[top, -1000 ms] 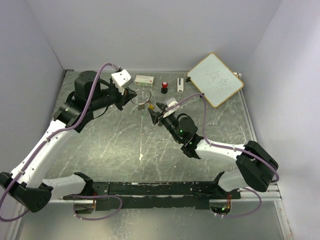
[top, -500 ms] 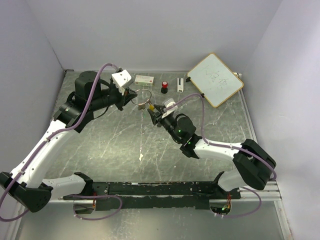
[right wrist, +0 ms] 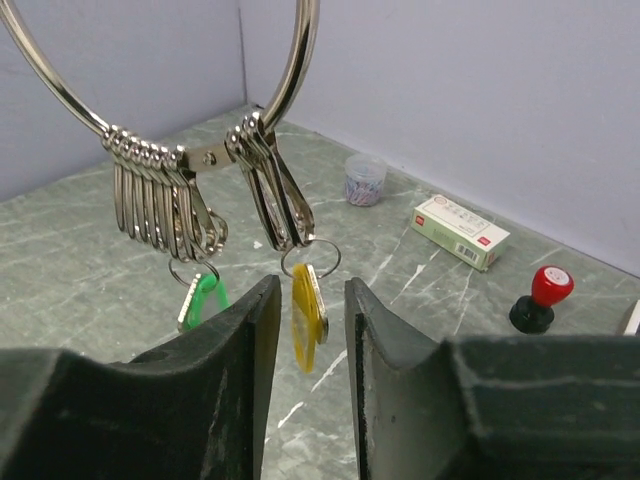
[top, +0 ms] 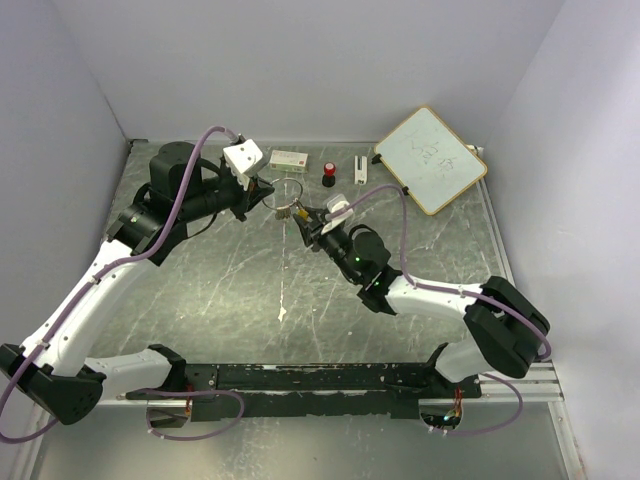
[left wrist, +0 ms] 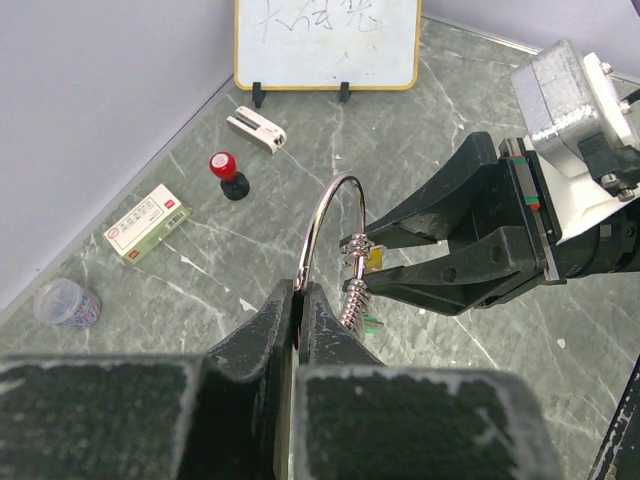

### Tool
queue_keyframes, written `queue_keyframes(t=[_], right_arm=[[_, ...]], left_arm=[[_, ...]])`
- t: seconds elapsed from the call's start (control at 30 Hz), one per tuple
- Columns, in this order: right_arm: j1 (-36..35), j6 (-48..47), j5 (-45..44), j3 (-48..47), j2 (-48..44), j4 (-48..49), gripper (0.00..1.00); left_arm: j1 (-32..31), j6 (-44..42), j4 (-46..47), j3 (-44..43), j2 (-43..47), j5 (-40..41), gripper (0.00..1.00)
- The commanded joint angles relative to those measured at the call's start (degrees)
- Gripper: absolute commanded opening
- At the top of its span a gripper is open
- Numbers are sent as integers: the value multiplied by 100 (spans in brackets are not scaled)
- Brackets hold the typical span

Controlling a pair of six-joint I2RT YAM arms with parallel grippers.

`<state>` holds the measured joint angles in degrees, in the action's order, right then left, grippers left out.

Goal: Remove the keys from the keyring

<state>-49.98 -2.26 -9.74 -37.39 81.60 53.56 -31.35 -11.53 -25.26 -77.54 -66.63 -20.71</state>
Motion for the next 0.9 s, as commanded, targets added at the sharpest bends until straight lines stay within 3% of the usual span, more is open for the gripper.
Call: queue_keyframes(t=[0.0, 0.1, 0.43, 0.63, 0.73, 0.87], right_arm=[[-12, -46, 59, -204, 69, 132, 25], [-12, -40, 81, -221, 101, 99, 1], [-15, -82, -167, -313, -257, -791, 0], [-25, 47, -620, -1117, -768, -3235, 0], [-66, 223, -911, -1713, -904, -4827, 0], [-162, 396, -1353, -2297, -1156, -6074, 0]], left_arm=[[-59, 96, 106, -148, 82, 118, 7], [-63, 105, 132, -139, 104, 125, 7], [-64, 133, 300, 16, 190, 476, 7], [-62, 235, 507, 231, 112, 1204, 16], [-64, 305, 723, 422, 45, 1644, 11], [-59, 416, 936, 625, -117, 2110, 7]])
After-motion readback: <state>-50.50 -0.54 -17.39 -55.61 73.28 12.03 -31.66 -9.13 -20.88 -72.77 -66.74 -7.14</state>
